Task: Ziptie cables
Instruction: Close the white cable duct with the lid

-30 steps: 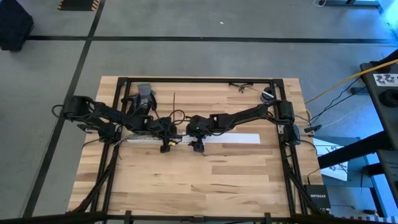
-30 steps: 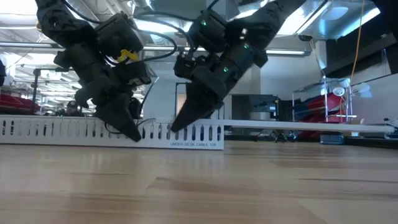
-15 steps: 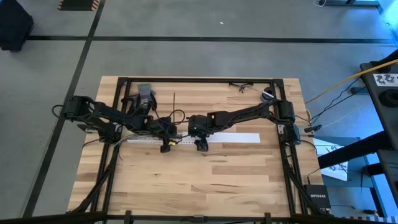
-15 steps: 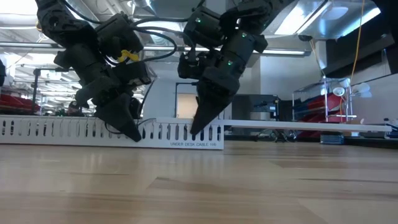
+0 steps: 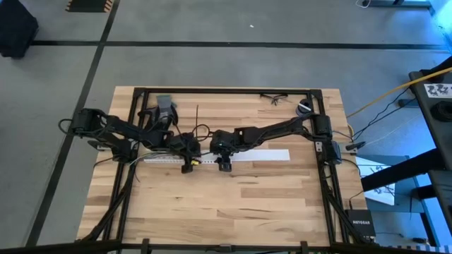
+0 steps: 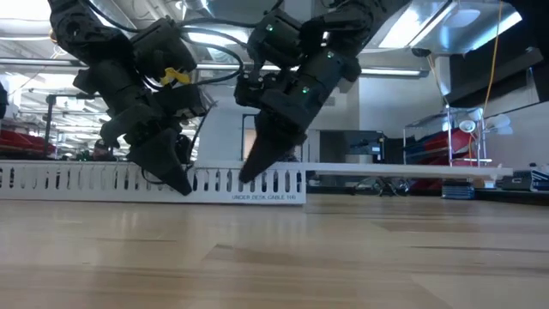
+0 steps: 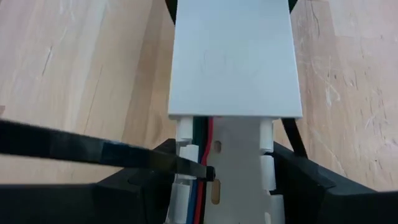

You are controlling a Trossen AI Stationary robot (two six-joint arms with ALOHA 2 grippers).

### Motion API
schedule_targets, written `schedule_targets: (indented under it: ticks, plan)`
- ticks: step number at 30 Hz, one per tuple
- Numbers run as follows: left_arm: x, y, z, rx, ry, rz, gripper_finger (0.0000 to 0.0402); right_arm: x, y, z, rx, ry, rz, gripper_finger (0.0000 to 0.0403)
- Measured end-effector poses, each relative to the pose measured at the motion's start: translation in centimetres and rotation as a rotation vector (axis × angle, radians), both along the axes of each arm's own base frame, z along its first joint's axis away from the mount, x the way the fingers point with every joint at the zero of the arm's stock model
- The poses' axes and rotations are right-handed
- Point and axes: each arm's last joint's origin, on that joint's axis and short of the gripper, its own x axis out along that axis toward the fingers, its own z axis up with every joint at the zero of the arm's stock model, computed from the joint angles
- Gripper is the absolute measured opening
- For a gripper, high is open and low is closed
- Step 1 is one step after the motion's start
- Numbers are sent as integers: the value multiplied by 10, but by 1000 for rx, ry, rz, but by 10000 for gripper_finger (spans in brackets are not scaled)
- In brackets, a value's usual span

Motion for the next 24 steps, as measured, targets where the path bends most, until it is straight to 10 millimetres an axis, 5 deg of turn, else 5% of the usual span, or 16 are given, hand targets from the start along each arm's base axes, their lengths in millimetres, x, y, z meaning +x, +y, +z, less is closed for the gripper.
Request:
schedule_targets:
  ticks: [13, 24]
  plan:
    - [-1, 0, -1, 6, 6, -9, 212, 15, 0, -16, 50, -98, -27, 218]
    - [1, 1, 1, -3, -29, 16, 272, 17, 0, -15, 34, -113, -35, 253]
